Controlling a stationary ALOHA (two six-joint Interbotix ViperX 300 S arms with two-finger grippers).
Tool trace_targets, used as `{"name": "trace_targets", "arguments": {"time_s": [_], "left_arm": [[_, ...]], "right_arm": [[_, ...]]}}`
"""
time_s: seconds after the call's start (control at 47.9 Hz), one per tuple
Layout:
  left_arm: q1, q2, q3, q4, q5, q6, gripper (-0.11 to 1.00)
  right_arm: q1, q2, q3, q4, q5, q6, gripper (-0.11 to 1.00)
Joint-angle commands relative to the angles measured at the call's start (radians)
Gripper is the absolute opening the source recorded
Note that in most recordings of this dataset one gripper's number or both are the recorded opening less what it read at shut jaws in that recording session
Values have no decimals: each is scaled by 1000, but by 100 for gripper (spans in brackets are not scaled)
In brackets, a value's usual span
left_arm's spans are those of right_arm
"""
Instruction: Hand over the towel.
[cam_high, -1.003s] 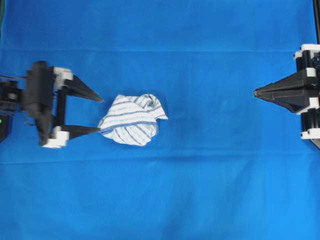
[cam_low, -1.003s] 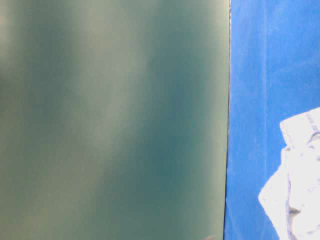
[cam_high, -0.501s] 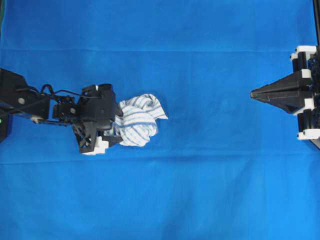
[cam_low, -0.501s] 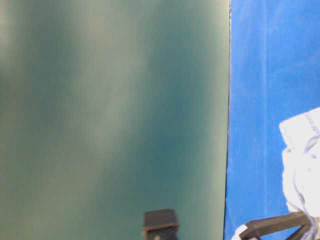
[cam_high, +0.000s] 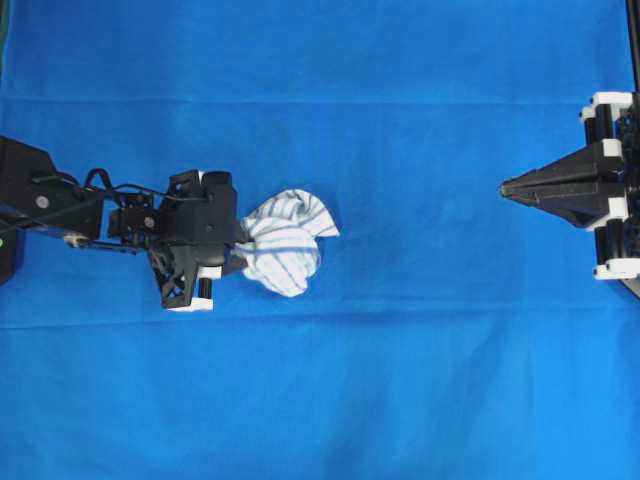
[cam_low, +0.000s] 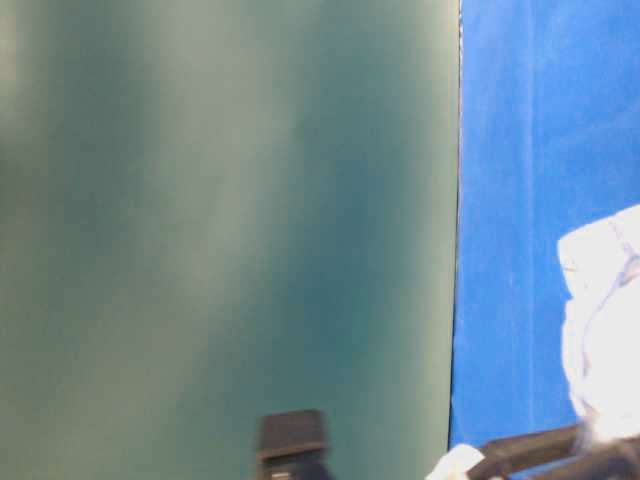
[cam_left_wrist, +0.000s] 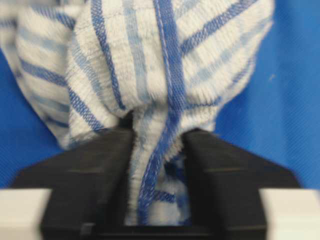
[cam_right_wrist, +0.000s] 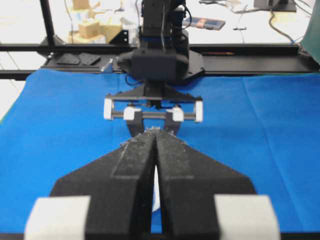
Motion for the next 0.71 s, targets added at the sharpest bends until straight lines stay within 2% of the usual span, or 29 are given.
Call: {"name": "trace_targets", "arguments": {"time_s": [0.0, 0.355, 0.543, 0.689], "left_arm": [[-6, -95, -31, 2, -6, 11, 13], [-5, -333, -132, 2, -51, 20, 13], [-5, -371, -163, 2, -124, 51, 13], [-5, -370, -166, 2, -132, 66, 13]], "right_arm": [[-2, 5, -29, 5, -3, 2, 0], [0, 5, -32, 3, -3, 0, 0], [0, 5, -32, 5, -3, 0, 0], [0, 5, -31, 3, -3, 0, 0]]}}
